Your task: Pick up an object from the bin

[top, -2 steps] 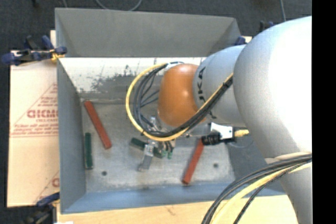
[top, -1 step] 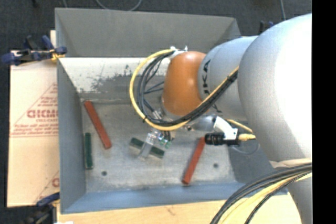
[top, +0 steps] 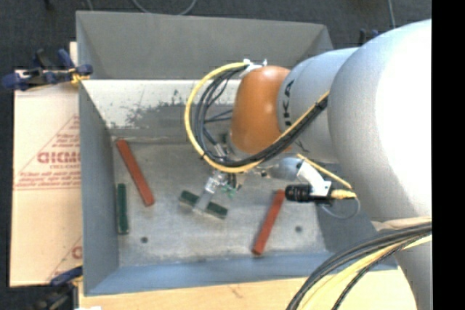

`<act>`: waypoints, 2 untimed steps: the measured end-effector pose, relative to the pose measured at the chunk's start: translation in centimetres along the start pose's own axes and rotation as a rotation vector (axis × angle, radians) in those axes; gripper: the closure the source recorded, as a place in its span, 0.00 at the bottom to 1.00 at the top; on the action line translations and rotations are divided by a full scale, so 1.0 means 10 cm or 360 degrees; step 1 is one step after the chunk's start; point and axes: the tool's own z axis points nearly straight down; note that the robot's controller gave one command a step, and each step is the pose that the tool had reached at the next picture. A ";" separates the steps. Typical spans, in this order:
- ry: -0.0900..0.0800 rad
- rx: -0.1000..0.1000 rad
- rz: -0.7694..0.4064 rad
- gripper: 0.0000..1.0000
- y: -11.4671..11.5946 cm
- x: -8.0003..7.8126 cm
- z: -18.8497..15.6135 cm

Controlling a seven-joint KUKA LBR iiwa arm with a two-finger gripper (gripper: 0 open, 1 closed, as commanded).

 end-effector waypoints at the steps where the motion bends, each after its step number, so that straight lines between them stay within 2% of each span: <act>1: 0.0007 0.0005 0.0323 0.00 -0.02 0.20 0.31; 2: 0.0005 0.0005 0.0320 0.00 -0.03 0.19 0.30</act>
Offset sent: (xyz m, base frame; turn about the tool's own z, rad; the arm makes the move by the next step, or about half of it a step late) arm -0.0171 0.0100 -0.0303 0.2059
